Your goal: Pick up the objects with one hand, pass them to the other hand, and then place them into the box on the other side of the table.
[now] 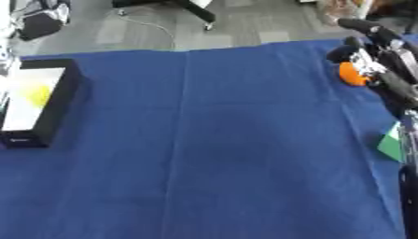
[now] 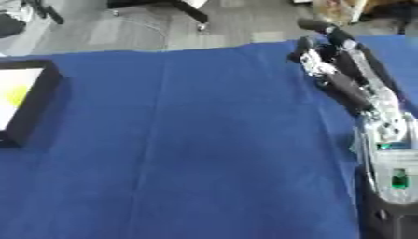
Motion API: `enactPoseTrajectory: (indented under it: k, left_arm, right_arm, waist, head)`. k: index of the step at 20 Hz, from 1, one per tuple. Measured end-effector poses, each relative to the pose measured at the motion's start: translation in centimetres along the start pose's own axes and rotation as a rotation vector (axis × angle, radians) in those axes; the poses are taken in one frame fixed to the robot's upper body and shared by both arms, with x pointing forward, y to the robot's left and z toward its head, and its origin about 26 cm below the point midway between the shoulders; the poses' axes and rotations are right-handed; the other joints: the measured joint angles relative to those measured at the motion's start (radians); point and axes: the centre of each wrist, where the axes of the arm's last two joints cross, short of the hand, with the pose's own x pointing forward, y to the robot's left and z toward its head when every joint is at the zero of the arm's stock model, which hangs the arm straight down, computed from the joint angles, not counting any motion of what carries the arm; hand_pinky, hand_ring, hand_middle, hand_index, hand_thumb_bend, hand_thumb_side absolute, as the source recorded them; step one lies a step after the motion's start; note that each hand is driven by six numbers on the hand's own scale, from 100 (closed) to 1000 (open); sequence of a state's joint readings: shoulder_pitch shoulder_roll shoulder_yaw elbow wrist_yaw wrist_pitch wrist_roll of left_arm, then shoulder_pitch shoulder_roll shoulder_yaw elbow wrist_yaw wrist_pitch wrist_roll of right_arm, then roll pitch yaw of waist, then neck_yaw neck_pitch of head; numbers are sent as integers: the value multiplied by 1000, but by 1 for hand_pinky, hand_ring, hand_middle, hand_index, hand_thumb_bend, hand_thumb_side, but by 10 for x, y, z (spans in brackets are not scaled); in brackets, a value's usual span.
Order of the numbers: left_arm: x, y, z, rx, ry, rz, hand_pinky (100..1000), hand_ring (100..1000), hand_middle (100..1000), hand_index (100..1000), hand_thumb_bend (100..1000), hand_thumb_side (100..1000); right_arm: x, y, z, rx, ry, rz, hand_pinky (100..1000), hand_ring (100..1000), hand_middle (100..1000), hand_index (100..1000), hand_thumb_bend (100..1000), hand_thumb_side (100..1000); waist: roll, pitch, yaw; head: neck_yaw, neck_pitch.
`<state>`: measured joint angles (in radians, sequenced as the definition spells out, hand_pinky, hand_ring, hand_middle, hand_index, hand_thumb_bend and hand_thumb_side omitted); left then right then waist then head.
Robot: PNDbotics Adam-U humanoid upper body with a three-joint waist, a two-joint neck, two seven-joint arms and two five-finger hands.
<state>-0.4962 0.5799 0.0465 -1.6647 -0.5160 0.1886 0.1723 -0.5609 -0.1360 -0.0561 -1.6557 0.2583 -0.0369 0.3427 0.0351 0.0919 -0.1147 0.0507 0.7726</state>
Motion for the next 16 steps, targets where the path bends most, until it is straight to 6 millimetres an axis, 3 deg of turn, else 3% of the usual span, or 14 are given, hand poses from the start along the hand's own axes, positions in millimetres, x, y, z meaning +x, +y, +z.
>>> enactPoseTrajectory:
  k: [6,11,16]
  left_arm:
    - [47,-23,31,-45,-140,335,825,710,579,730,231,462]
    - [69,-45,61,-128,-177,523,826,702,573,725,217,508]
    - [79,-61,77,-184,-175,626,827,701,569,722,208,546]
  right_arm:
    - [-34,-37,-14,-47,114,207,763,717,930,903,100,393]
    - [-63,-67,-11,-8,215,379,800,776,959,934,100,319]
    - [-87,-93,9,91,300,477,830,828,982,955,100,459]
  waist:
    - [-3,0,7]
    - [-7,0,13]
    - [-18,1,13]
  head:
    - [-119,0]
    - [-165,0]
    - [-177,0]
